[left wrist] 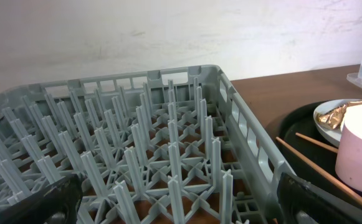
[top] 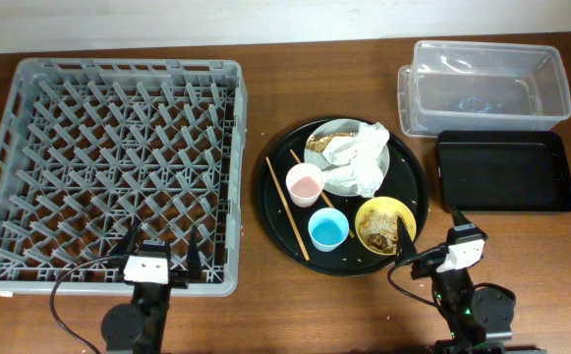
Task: Sort waste into correct bins and load items into the dishwasher rack
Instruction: 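Raise both arms from rest toward the table, then grasp the white tissue on the plate with the right gripper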
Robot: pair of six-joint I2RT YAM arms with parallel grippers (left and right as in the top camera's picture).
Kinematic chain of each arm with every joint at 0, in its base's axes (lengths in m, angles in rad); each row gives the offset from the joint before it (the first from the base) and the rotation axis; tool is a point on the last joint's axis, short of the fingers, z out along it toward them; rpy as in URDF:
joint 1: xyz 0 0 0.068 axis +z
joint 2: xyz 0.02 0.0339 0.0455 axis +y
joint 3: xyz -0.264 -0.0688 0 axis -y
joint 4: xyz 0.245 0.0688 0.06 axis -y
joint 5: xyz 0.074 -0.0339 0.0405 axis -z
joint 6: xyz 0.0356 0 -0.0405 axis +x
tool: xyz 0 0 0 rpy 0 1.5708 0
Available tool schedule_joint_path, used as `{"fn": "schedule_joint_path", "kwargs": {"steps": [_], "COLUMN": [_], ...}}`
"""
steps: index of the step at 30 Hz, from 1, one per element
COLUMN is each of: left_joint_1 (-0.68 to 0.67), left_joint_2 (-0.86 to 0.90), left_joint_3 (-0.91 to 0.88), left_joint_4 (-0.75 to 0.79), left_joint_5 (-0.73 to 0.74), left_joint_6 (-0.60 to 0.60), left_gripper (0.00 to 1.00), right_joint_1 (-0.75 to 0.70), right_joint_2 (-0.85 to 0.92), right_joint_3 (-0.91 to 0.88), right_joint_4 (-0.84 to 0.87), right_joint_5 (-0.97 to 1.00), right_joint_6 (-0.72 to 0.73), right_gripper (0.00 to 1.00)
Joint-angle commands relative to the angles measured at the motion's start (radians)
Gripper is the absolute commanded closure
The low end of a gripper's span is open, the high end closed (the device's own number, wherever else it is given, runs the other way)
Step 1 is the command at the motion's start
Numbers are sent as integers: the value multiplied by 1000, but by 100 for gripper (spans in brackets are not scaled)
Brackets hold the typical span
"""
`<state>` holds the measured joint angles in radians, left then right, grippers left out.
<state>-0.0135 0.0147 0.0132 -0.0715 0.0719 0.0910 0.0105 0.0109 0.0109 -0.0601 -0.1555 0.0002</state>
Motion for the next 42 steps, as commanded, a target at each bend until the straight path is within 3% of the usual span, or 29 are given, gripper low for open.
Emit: {"fn": "schedule_joint_path", "kwargs": {"steps": [1, 16, 21, 24, 29, 34, 42], "left_joint_1": [6, 6, 5, 5, 6, 5, 5], "left_joint_2": [-9, -9, -9, -8, 10, 219, 904], "left_joint_3": [-5, -4, -4, 8, 105, 323, 1033], "left_joint_4": [-5, -5, 14, 143, 138, 110, -404], "left_joint_5": [3, -8, -7, 6, 19, 19, 19], "left_joint_6": [19, 19, 19, 19, 19, 19, 19], "left_gripper": [0, 0, 0, 0, 0, 0, 0], "right_joint_1": [-4, -4, -4, -4, -4, -4, -4], "right_joint_2": [-8, -8, -8, -7, 20, 175, 727], "right_joint_3": [-5, -5, -5, 69, 199, 392, 1007], "right_joint_4": [-5, 0, 95, 105, 101, 68, -462], "right_joint_5": [6, 7, -47, -43, -43, -43, -65], "right_joint_6": [7, 8, 7, -1, -1, -31, -30], "right_gripper": [2, 2, 2, 2, 2, 1, 2]}}
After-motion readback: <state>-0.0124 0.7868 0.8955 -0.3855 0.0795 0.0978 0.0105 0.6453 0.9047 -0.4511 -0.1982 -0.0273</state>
